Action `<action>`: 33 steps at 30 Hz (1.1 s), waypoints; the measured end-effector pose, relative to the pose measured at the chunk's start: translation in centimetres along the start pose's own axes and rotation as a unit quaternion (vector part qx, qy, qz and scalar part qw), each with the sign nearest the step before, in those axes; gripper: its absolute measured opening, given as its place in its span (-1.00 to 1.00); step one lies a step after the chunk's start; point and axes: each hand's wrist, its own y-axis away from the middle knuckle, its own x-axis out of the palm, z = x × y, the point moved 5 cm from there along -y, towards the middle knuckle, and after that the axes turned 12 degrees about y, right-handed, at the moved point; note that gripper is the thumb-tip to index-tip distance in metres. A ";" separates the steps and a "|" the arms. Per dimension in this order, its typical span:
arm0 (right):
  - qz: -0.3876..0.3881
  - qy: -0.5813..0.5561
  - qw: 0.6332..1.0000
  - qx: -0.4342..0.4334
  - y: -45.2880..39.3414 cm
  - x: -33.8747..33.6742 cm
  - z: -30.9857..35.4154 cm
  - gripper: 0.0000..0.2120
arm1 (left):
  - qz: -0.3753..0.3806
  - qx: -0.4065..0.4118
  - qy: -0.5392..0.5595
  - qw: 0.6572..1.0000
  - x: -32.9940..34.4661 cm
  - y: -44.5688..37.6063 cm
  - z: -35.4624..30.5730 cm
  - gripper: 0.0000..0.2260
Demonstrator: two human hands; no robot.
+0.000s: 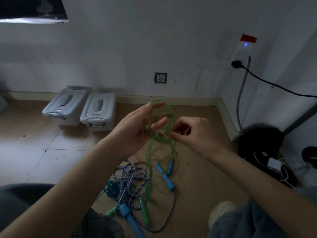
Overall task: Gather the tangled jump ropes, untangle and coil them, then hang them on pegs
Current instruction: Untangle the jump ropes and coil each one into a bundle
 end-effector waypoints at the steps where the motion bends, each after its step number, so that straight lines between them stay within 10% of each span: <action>1: -0.003 -0.003 1.000 0.008 0.0 0.1 -0.2 -0.82 | 0.005 -0.006 0.002 1.000 0.0 0.0 0.0 -0.76; 11: -0.054 -0.197 0.960 0.193 -0.5 -1.9 -4.2 -0.84 | -0.108 -0.014 -0.175 0.979 -3.3 -0.4 0.2 -0.83; 18: 0.047 -0.670 0.704 0.229 -0.7 -1.5 -3.8 -0.86 | -0.153 -0.041 -0.089 0.983 -4.4 -0.9 1.0 -0.90; 22: 0.231 -0.282 0.916 0.168 0.2 0.4 -3.6 -0.75 | -0.159 0.041 -0.113 0.980 -5.1 -1.2 -0.8 -0.87; 25: 0.178 -0.202 0.948 0.169 0.0 0.8 -3.9 -0.82 | -0.174 0.091 -0.090 0.976 -5.6 -1.4 -2.7 -0.88; 27: 0.047 -0.381 0.893 0.236 -0.6 -0.6 -5.1 -0.73 | -0.188 0.096 -0.050 0.976 -6.3 -1.4 -3.2 -0.84; 31: -0.139 -0.661 0.660 0.329 -0.5 -1.9 -7.4 -0.73 | -0.200 0.078 -0.074 0.974 -6.7 -1.7 -2.5 -0.81; 33: -0.073 -0.647 0.694 0.307 -0.6 -1.5 -6.5 -0.77 | -0.154 0.043 -0.207 0.965 -6.3 -1.8 -1.7 -0.86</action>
